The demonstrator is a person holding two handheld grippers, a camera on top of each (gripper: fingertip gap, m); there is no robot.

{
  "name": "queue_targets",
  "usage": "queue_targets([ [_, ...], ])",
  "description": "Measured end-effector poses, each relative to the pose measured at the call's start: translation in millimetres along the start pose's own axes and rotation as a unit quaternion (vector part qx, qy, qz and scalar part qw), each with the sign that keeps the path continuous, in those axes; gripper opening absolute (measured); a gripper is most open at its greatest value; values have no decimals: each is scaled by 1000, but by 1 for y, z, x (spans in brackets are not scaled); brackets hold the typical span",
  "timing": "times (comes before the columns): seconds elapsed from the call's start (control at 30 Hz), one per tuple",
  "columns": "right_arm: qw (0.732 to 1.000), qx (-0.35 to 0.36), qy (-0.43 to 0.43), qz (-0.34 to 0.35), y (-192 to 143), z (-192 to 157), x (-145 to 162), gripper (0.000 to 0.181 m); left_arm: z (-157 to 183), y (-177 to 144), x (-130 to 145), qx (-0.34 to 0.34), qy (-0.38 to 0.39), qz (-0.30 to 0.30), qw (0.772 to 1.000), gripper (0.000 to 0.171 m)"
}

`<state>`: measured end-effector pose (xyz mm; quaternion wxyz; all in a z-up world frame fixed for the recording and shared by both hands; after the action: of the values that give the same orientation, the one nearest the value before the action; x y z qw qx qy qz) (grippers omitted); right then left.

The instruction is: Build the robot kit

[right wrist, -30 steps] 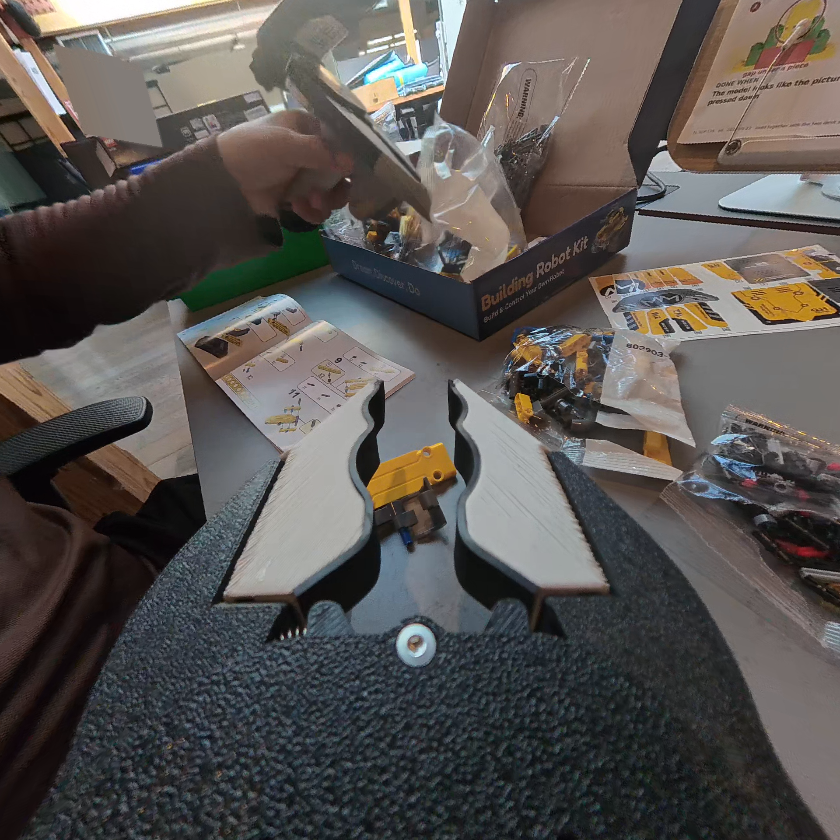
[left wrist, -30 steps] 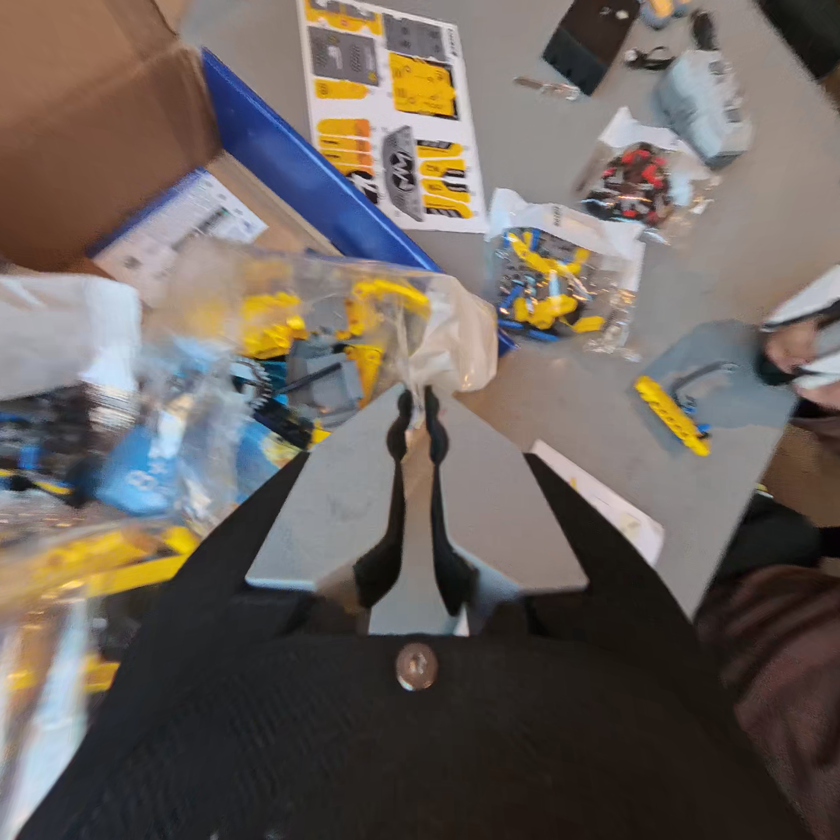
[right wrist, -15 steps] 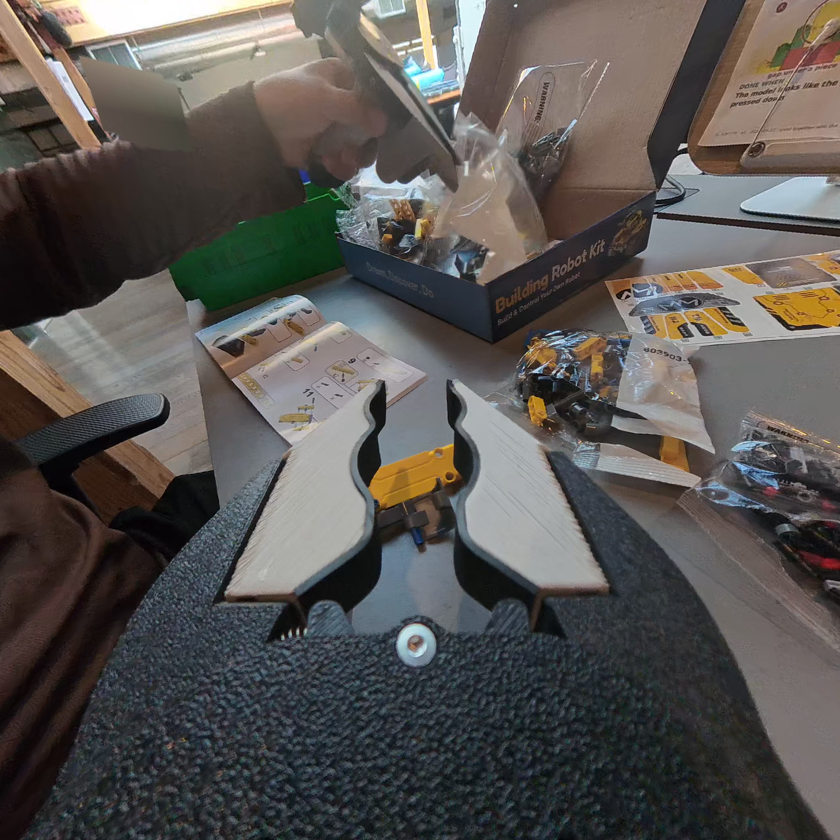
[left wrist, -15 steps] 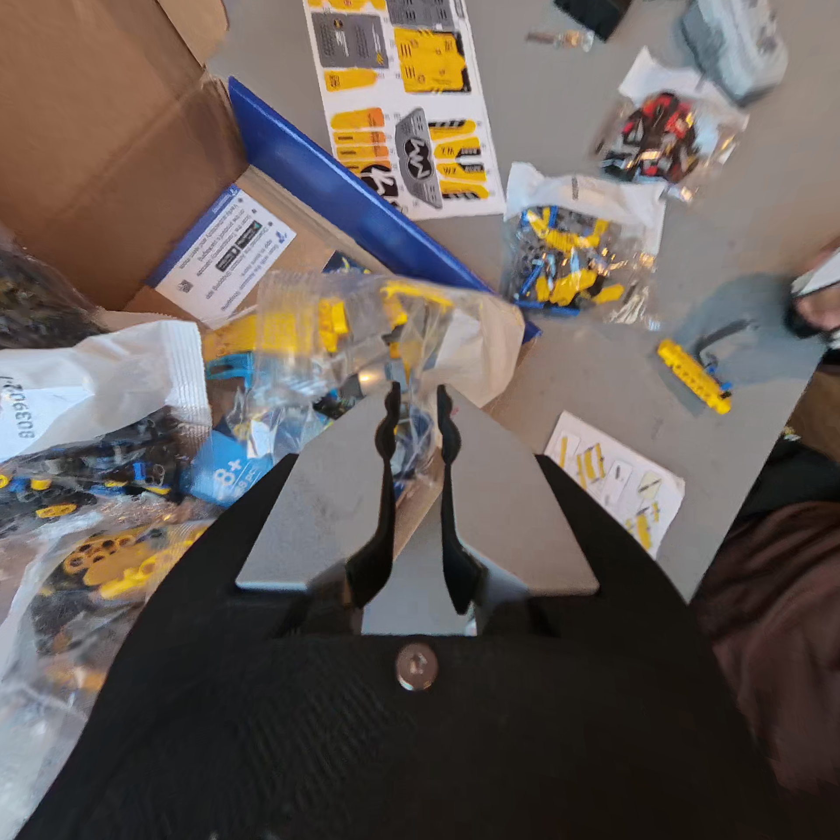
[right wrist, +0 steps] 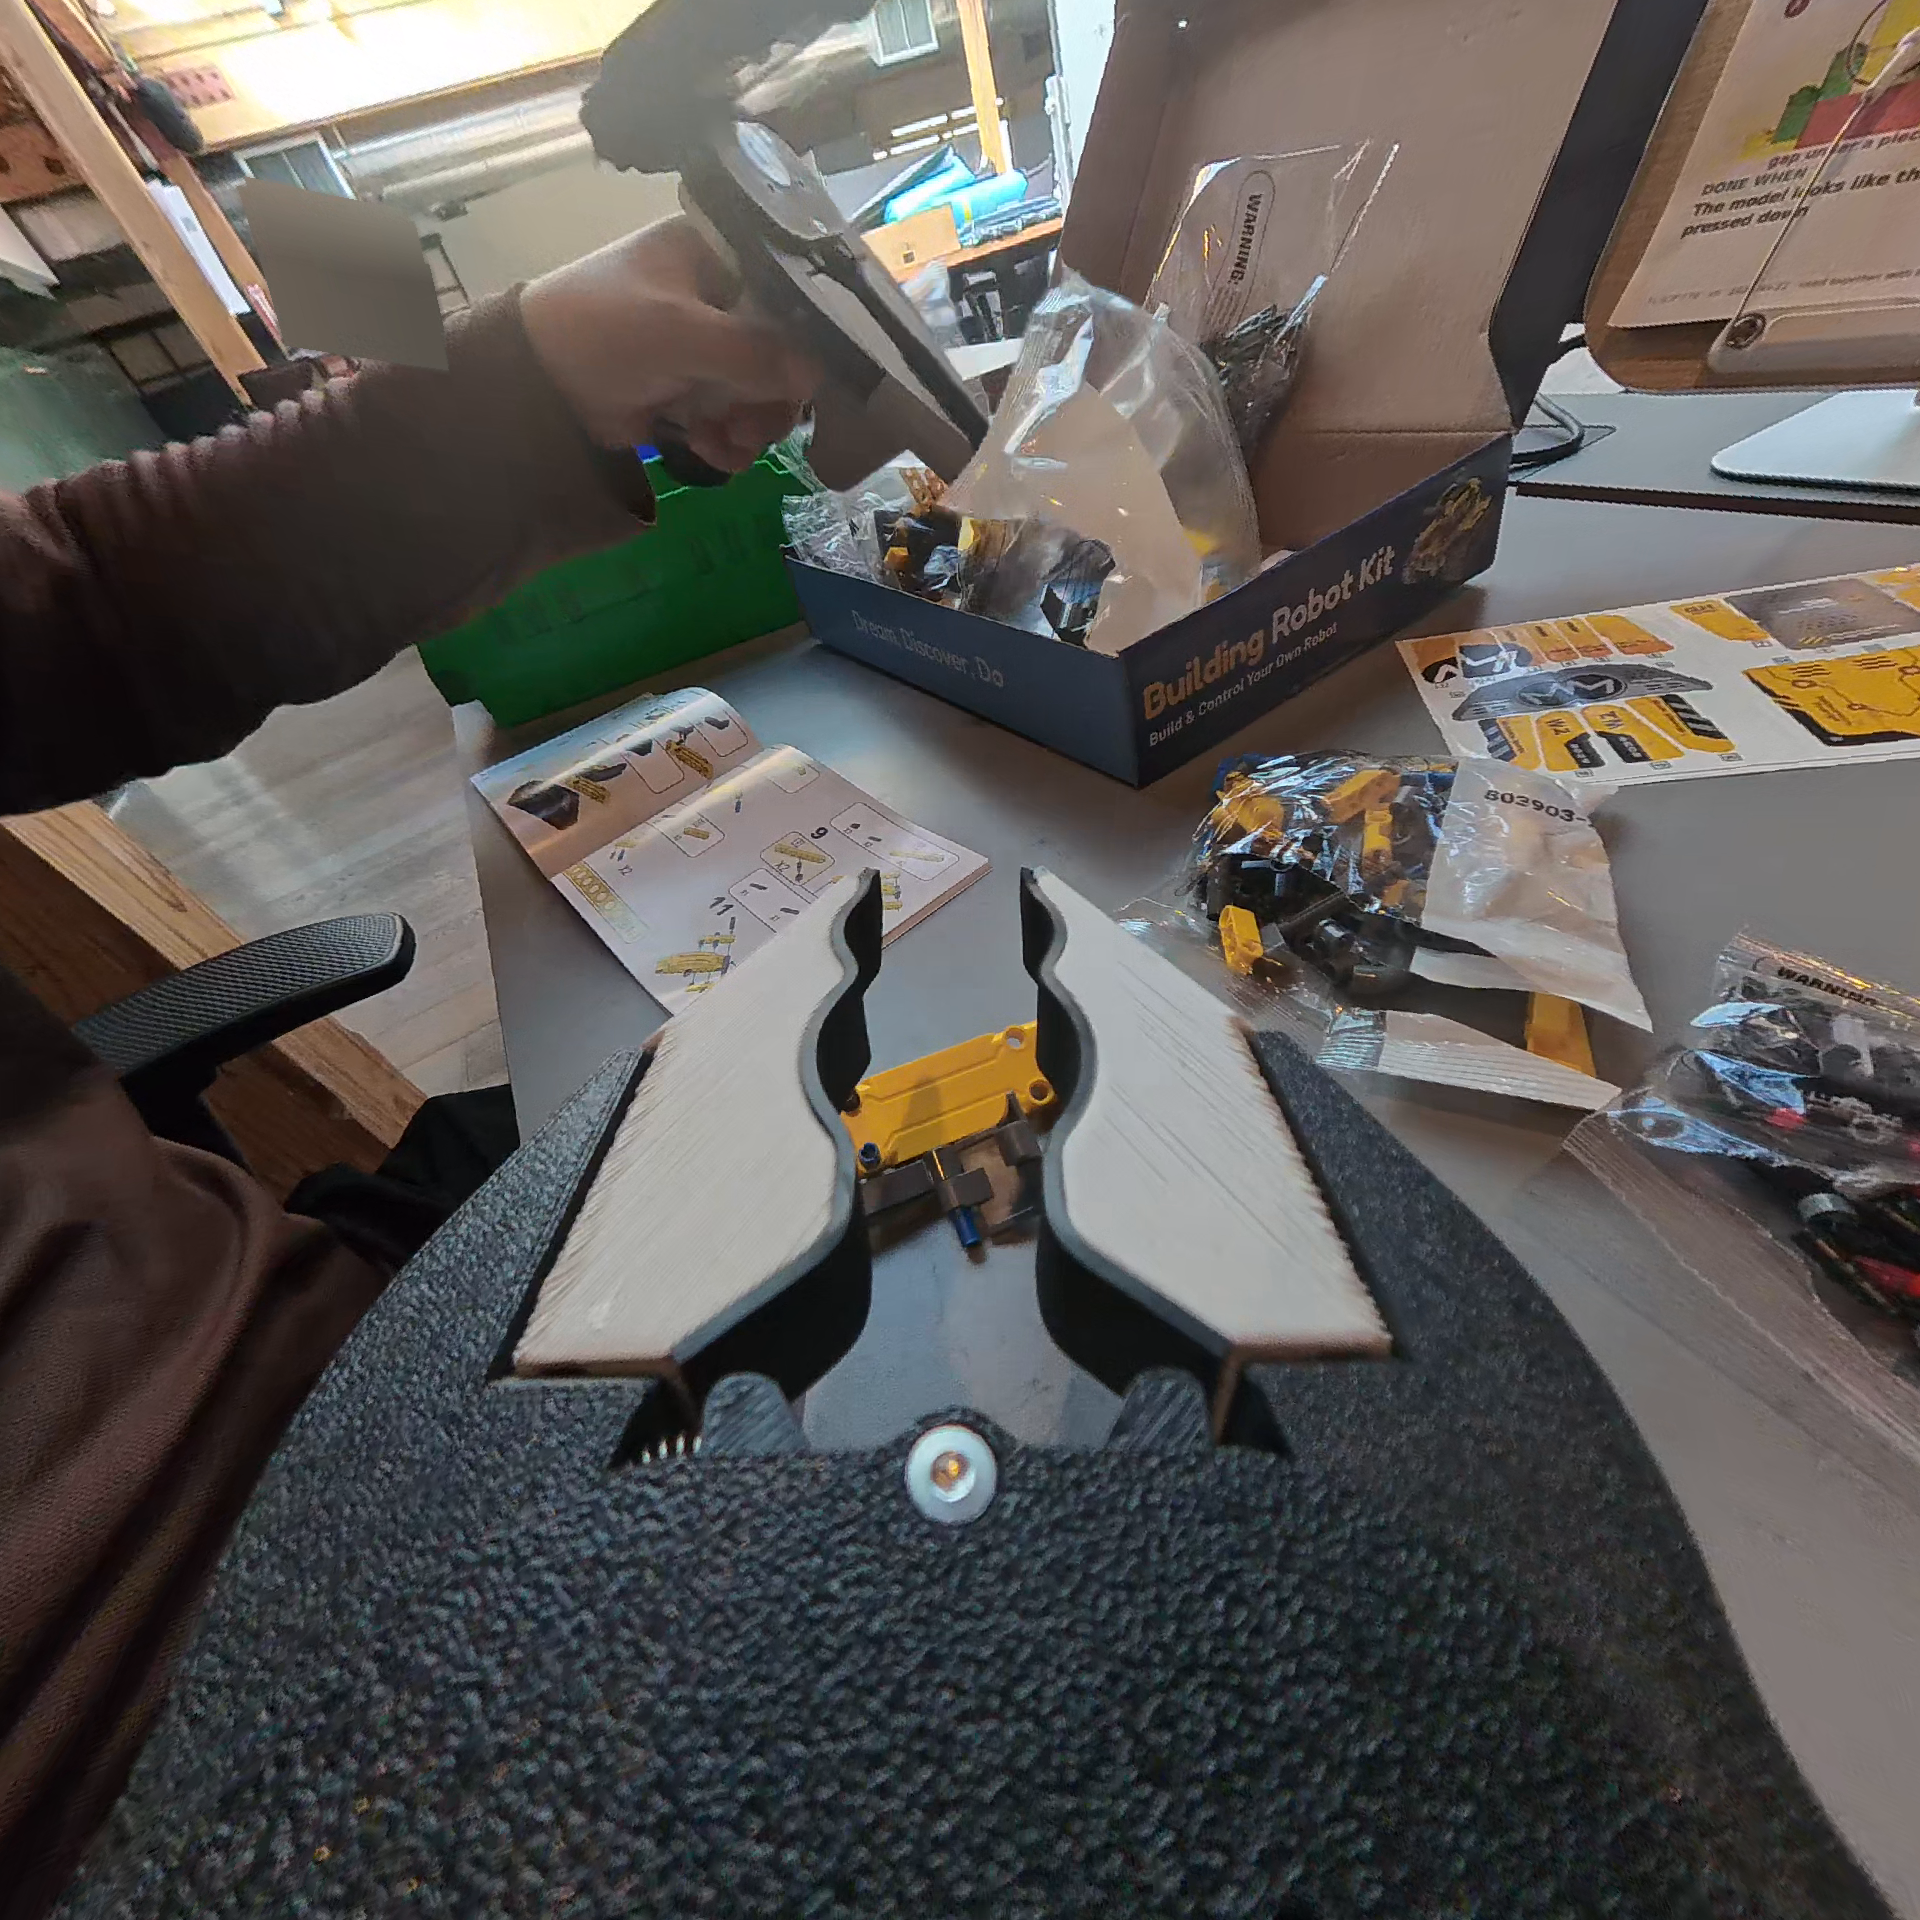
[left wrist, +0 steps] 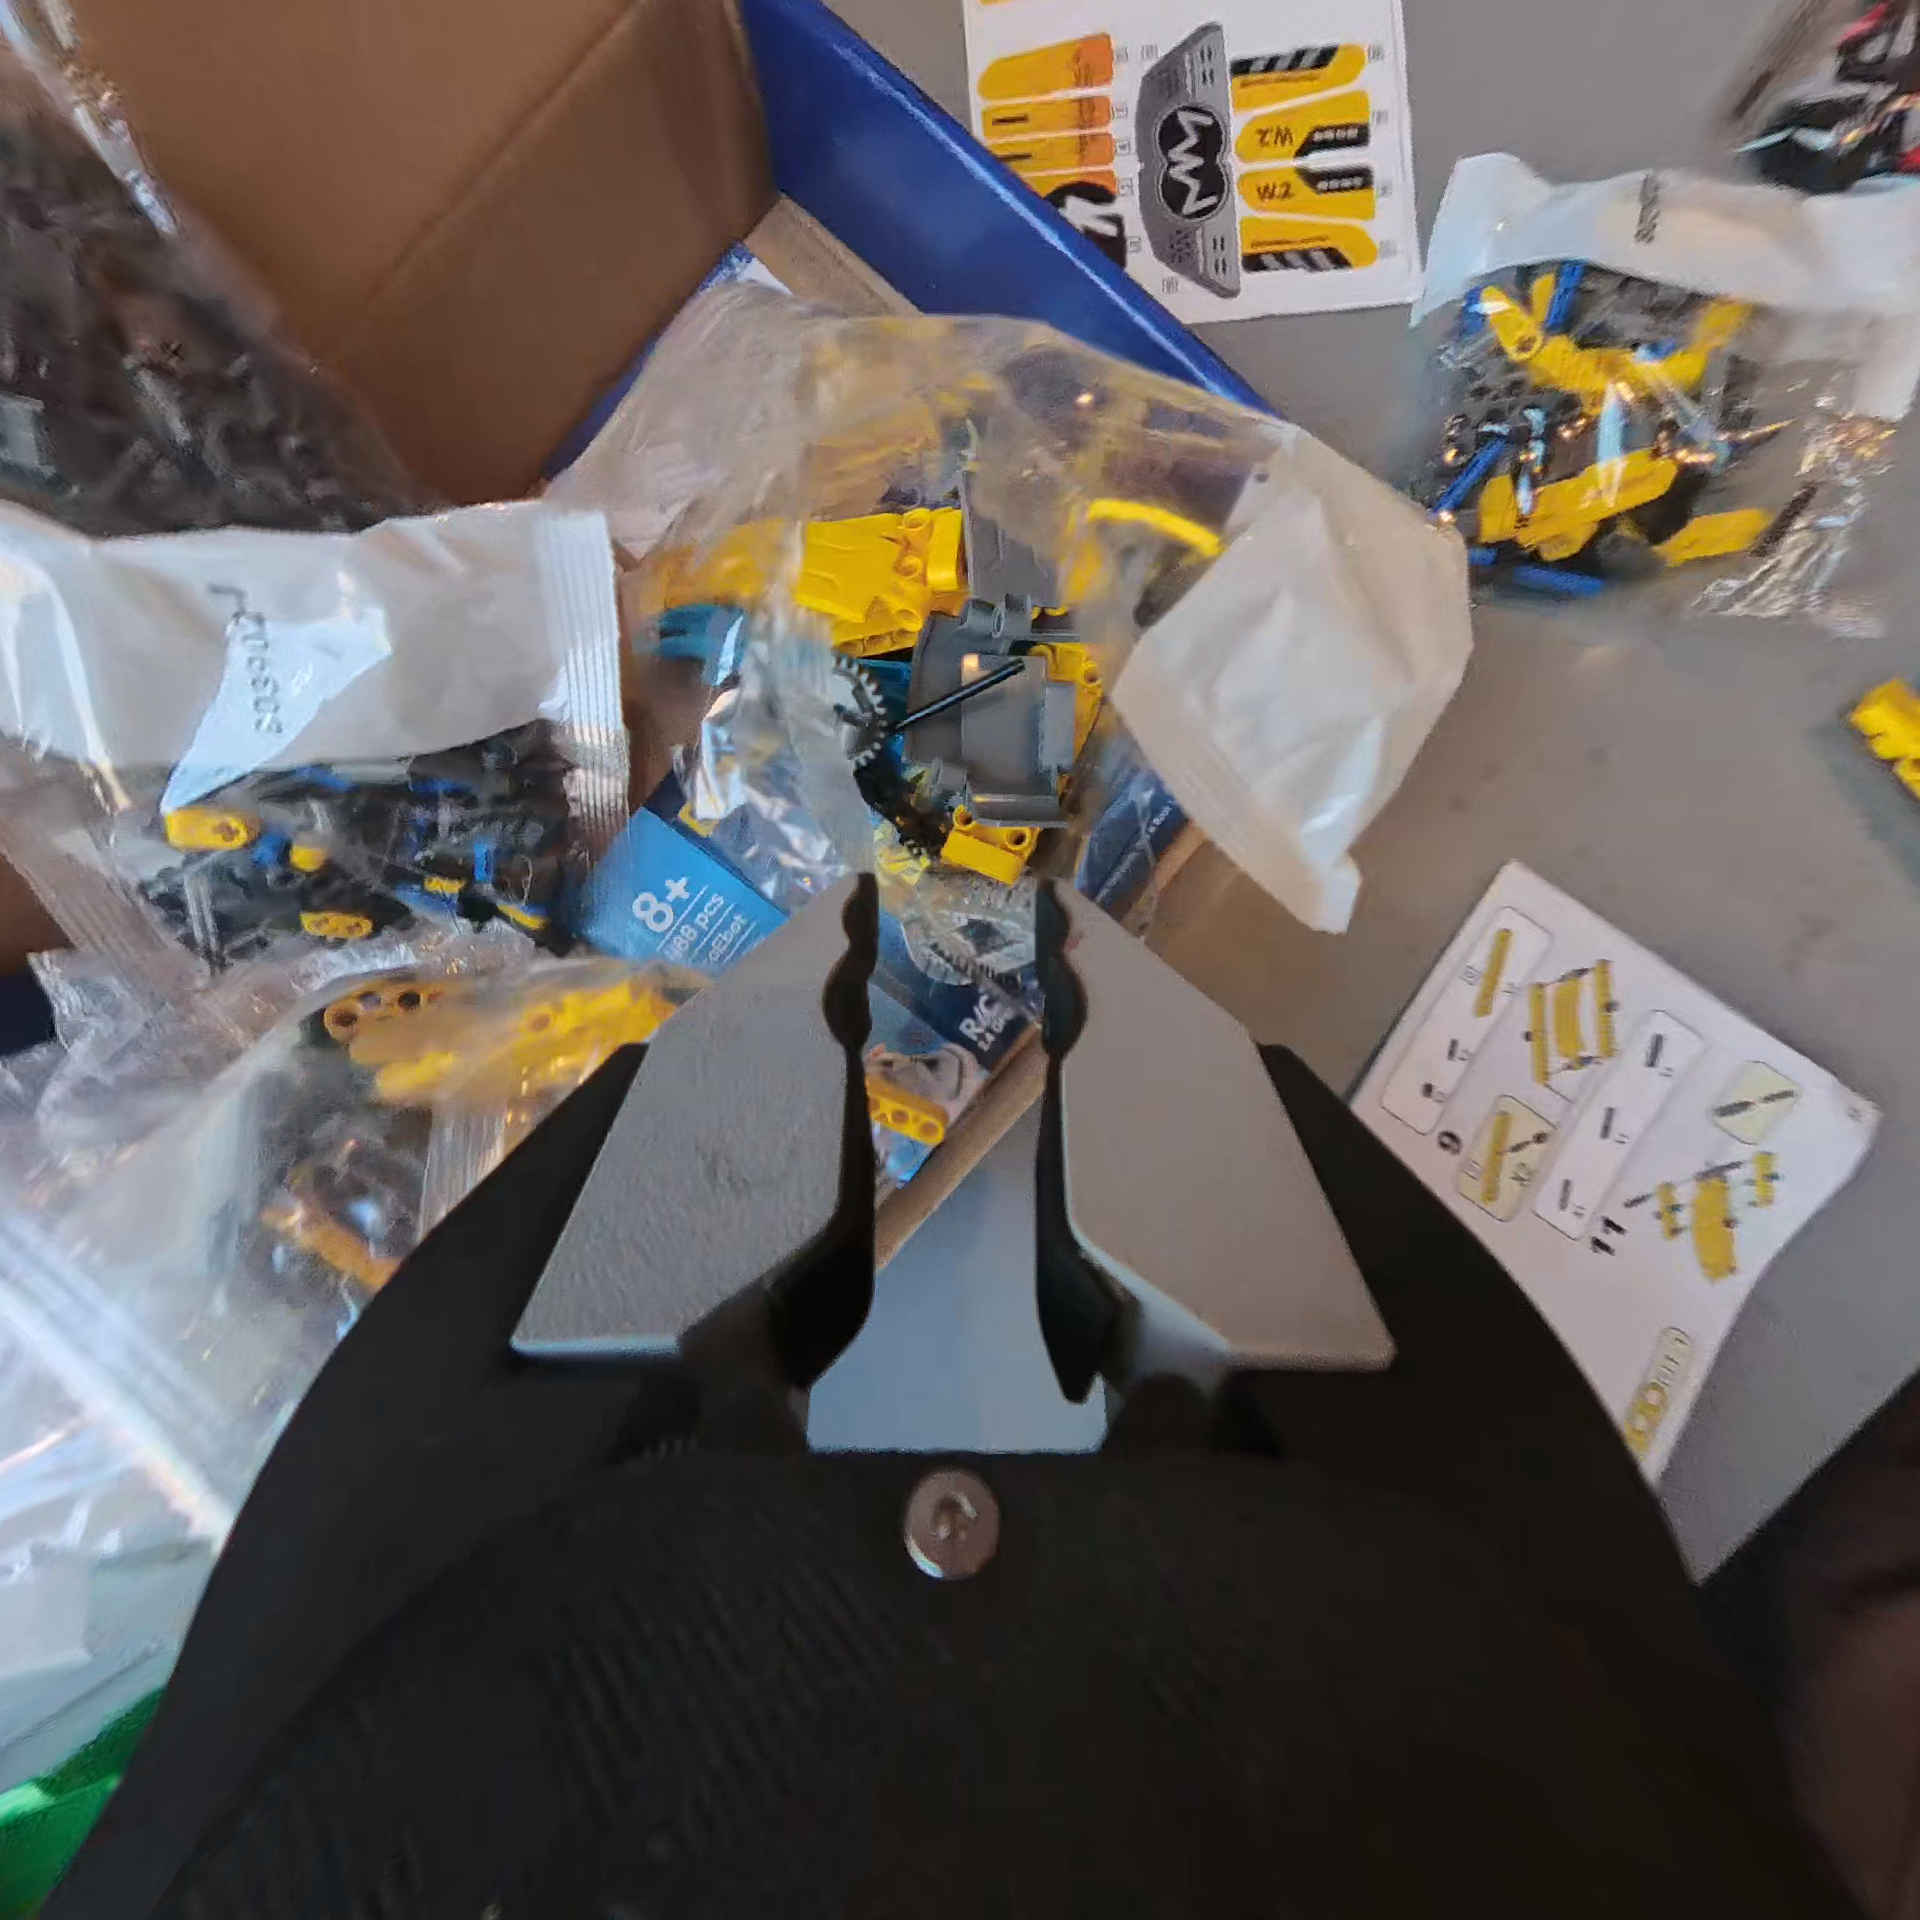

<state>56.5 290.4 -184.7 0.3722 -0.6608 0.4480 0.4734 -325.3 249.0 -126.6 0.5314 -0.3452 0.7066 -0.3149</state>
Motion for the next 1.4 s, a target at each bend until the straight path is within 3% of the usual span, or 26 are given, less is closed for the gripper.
queue_targets([
  [0.1,1000,1,-1,0,0,0,0,27,11,19,-5,-40,72,-26,996,19],
  [0.2,1000,0,-2,3,0,-1,0,27,23,29,-8,-34,105,-52,993,22],
  [0.47,1000,-12,3,5,0,-2,0,26,25,-11,-18,5,75,-6,997,20],
  [0.67,1000,-16,8,10,0,-3,0,26,21,36,-7,-6,140,-84,987,23],
  [0.83,1000,-16,6,9,0,-4,0,26,27,59,-8,-11,209,-111,972,32],
  [1.03,1000,-18,10,10,0,-3,0,27,25,76,-5,-26,263,-145,953,32],
  [1.23,1000,-21,11,11,0,-3,0,27,26,78,-8,-26,269,-135,953,29],
  [1.4,1000,-22,11,12,0,-3,0,26,23,69,-11,-47,286,-123,949,11],
])
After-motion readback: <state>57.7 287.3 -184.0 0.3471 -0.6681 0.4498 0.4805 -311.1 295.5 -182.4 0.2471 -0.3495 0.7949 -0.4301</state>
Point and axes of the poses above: each gripper's, where its closed fingertips meet, y out along the fingers, x out of its underside, z = x × y across the jaws, the point moved 9 cm from there along -y, back along the fingers, and after that the axes turned 15 degrees about -x, right-handed, at the moved point
